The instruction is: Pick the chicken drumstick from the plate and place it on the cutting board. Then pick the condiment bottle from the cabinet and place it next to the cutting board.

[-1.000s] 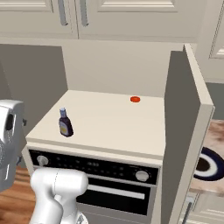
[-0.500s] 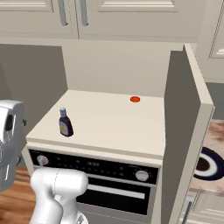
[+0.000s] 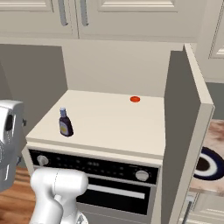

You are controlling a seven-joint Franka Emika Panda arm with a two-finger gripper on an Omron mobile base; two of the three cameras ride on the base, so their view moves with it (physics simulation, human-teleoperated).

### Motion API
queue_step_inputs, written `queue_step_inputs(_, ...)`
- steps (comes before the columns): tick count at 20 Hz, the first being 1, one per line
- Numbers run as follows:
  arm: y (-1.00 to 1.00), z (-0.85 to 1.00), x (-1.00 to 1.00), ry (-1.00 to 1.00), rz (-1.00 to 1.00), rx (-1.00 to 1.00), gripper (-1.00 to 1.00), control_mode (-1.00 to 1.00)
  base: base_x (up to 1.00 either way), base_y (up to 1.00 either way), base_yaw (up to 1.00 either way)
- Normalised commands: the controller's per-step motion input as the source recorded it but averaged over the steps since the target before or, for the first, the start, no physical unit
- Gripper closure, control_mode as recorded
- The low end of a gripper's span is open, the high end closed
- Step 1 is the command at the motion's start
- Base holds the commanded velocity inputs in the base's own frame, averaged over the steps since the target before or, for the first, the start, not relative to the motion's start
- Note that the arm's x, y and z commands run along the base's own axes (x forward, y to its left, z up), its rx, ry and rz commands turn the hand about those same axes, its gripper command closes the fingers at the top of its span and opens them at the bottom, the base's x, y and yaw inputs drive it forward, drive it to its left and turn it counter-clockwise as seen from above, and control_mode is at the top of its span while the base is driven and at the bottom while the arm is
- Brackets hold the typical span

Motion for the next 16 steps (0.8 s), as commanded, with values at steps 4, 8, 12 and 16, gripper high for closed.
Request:
queue_step_inputs(4, 0.0, 0.0, 0.0, 0.0, 0.0, 0.0, -1.0, -1.0, 0.0, 0.0, 0.0)
queue_step_inputs(8, 0.02, -0.06, -0.01, 0.0, 0.0, 0.0, -1.0, -1.0, 0.0, 0.0, 0.0)
queue_step_inputs(12, 0.1, -0.04, -0.06, 0.02, 0.0, 0.0, -1.0, -1.0, 0.0, 0.0, 0.0)
queue_step_inputs(16, 0.16, -0.01, -0.12, 0.01, 0.0, 0.0, -1.0, -1.0, 0.0, 0.0, 0.0)
